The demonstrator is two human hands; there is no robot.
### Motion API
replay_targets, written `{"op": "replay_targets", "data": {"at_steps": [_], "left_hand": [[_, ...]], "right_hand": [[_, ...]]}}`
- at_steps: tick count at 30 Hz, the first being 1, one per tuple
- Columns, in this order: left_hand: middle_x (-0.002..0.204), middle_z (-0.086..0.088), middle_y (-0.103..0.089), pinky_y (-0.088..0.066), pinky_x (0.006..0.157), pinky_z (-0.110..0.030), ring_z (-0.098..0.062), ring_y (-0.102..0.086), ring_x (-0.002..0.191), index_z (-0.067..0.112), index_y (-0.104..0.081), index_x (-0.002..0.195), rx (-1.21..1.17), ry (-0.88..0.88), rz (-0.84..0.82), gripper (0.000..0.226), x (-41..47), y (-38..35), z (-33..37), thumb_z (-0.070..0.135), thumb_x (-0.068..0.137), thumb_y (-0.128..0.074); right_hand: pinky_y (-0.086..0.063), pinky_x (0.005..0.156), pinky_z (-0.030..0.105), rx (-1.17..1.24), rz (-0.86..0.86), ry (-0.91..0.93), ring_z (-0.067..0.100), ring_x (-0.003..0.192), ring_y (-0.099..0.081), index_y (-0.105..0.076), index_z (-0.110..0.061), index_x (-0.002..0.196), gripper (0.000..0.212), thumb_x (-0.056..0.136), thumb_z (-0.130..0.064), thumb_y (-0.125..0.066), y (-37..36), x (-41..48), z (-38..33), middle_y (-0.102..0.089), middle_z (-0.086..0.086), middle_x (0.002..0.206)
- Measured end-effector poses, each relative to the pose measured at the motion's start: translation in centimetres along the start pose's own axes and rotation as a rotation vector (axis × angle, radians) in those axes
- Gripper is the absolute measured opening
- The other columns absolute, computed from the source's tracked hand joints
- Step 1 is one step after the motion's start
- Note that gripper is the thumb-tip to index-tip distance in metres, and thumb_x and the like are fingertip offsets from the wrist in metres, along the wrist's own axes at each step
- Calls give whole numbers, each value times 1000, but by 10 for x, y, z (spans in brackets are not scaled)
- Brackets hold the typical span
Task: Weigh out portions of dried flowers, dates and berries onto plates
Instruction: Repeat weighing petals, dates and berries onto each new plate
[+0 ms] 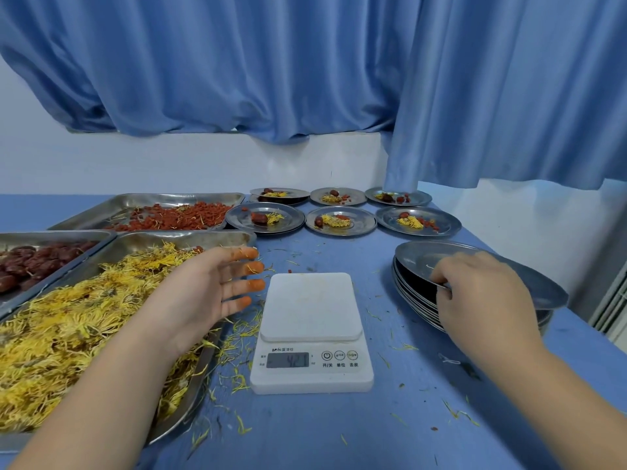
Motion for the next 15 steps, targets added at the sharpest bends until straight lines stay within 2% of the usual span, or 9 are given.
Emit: {"op": "replay_targets", "data": {"at_steps": [3, 5, 7, 11, 15], "left_hand": [[85, -2, -72, -49, 67, -32, -19, -70, 73, 15, -67, 103, -4, 4, 6, 24, -1, 0, 0, 26, 97, -46], [86, -1, -72, -49, 67, -31, -19, -70, 73, 16, -66, 103, -14, 4, 9, 24, -1, 1, 1, 26, 96, -46], [85, -1, -71, -48, 68, -31, -19, -69, 74, 16, -66, 103, -21, 1, 15, 23, -1, 1, 1, 26, 96, -47], [83, 1, -71, -47, 67, -31, -18, -68, 72, 16, -66, 100, -48, -25, 66, 22, -1, 4, 2, 25, 96, -47], [78, 3, -68, -45, 65, -29, -15, -64, 66, 18, -65, 95, -134, -86, 168, 19, -1, 12, 7, 23, 96, -47]], "right_hand": [[-40, 60, 39, -15, 155, 23, 34, 64, -51, -64, -8, 68, 17, 66, 9, -67, 12, 1, 0, -61, 7, 62], [-32, 62, 39, 0, 253, 54, 35, 66, -52, -64, -9, 71, 10, 74, 0, -64, 22, 1, -3, -61, 6, 65], [-31, 62, 40, 58, 303, 121, 35, 68, -52, -63, -9, 72, 5, 76, -6, -61, 26, -2, -11, -60, 5, 66], [-39, 58, 45, 161, 305, 283, 34, 63, -51, -63, -5, 70, 7, 74, 2, -62, 23, -11, -36, -57, 8, 65], [-42, 52, 44, 230, 265, 404, 32, 57, -49, -64, -1, 68, 15, 65, 13, -65, 15, -21, -62, -55, 11, 63]]}}
Point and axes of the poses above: each hand's wrist, its own x-axis towards the middle knuckle, its own y-axis out of the back of the hand, z = x × y, the point moved 5 cm from there along x, towards the middle knuckle
